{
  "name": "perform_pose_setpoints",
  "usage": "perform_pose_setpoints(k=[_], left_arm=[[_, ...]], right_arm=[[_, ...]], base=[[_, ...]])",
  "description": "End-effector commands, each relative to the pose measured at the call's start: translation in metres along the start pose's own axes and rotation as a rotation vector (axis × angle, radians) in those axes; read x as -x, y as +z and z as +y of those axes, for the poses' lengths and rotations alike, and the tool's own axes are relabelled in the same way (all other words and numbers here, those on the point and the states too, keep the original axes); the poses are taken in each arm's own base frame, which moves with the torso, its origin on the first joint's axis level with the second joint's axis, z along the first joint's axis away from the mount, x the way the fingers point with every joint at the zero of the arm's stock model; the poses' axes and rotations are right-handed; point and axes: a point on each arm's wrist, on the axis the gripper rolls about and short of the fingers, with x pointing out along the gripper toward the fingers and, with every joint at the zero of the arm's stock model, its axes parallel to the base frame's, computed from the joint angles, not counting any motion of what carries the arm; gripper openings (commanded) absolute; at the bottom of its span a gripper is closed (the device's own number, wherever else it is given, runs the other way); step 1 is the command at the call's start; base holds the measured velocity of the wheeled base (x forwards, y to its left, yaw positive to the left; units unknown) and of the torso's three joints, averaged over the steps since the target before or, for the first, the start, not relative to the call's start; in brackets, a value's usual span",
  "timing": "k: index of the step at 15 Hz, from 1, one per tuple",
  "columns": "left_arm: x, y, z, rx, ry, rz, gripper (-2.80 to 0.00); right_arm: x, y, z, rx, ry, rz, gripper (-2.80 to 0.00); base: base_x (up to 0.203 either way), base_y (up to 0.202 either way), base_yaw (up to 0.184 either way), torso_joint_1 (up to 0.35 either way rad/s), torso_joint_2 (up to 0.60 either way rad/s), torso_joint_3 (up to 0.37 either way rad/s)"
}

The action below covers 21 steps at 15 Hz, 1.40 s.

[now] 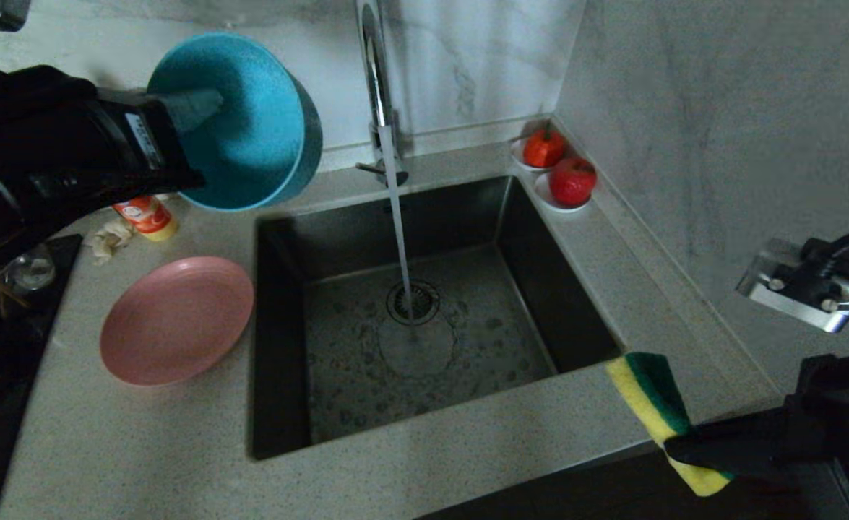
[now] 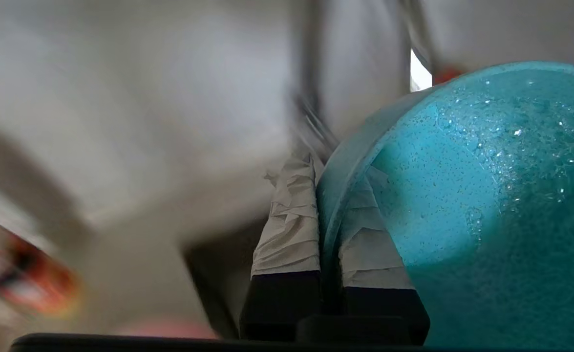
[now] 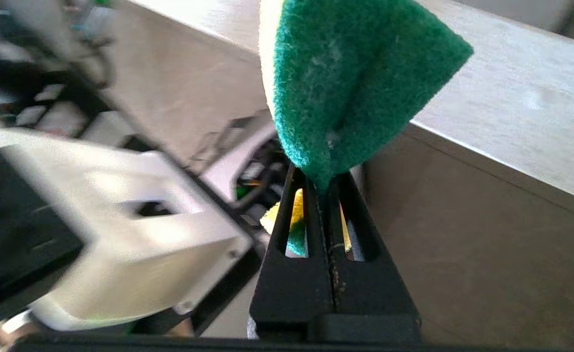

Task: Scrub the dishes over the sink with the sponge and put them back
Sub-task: Wipe the bowl

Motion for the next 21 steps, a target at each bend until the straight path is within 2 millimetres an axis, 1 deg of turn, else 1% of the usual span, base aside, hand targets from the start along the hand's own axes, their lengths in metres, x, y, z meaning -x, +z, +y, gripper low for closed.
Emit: perform_pose_setpoints(k=[1, 3, 5, 7, 8, 9, 12, 13, 15, 16, 17, 19, 21], left_arm=[[0.019, -0.001, 0.0, 0.012, -0.071, 0.125, -2.8], [0.017, -0.018, -0.008, 0.015, -0.105, 0.188, -2.8], [0.019, -0.026, -0.016, 0.011, -0.139, 0.213, -2.8], [0.022, -0.037, -0.029, 0.005, -0.164, 0.226, -2.8], [0.021, -0.04, -0.036, 0.005, -0.162, 0.205, -2.8], [0.015, -0.045, -0.043, 0.003, -0.161, 0.191, -2.8], [-0.002, -0.055, -0.062, 0.004, -0.136, 0.155, -2.8], [-0.004, -0.055, -0.068, 0.007, -0.14, 0.146, -2.8], [-0.005, -0.053, -0.077, 0.012, -0.149, 0.135, -2.8], [-0.005, -0.054, -0.08, 0.012, -0.153, 0.139, -2.8], [-0.005, -0.056, -0.087, 0.01, -0.169, 0.147, -2.8], [-0.006, -0.058, -0.1, 0.004, -0.167, 0.163, -2.8], [-0.012, -0.06, -0.111, -0.001, -0.16, 0.176, -2.8]], right_arm=[[0.016, 0.008, 0.003, -0.005, 0.069, -0.028, -2.8], [0.036, 0.02, 0.008, -0.046, 0.164, -0.049, -2.8], [0.053, 0.028, 0.013, -0.079, 0.282, -0.031, -2.8], [0.071, 0.042, 0.018, -0.119, 0.406, -0.022, -2.8], [0.076, 0.049, 0.021, -0.146, 0.466, -0.001, -2.8], [0.076, 0.055, 0.023, -0.167, 0.508, 0.033, -2.8], [0.066, 0.068, 0.027, -0.218, 0.56, 0.139, -2.8], [0.061, 0.071, 0.029, -0.232, 0.573, 0.164, -2.8], [0.044, 0.076, 0.035, -0.24, 0.583, 0.216, -2.8], [0.04, 0.077, 0.037, -0.239, 0.581, 0.226, -2.8], [0.033, 0.079, 0.04, -0.231, 0.572, 0.233, -2.8], [0.028, 0.079, 0.049, -0.201, 0.558, 0.235, -2.8], [0.021, 0.079, 0.054, -0.188, 0.555, 0.257, -2.8]], base=[[0.0, 0.0, 0.0, 0.0, 0.0, 0.0], [0.0, 0.0, 0.0, 0.0, 0.0, 0.0], [0.0, 0.0, 0.0, 0.0, 0.0, 0.0], [0.0, 0.0, 0.0, 0.0, 0.0, 0.0], [0.0, 0.0, 0.0, 0.0, 0.0, 0.0], [0.0, 0.0, 0.0, 0.0, 0.0, 0.0], [0.0, 0.0, 0.0, 0.0, 0.0, 0.0], [0.0, 0.0, 0.0, 0.0, 0.0, 0.0], [0.0, 0.0, 0.0, 0.0, 0.0, 0.0], [0.0, 0.0, 0.0, 0.0, 0.0, 0.0], [0.0, 0.0, 0.0, 0.0, 0.0, 0.0], [0.0, 0.0, 0.0, 0.0, 0.0, 0.0], [0.0, 0.0, 0.0, 0.0, 0.0, 0.0]])
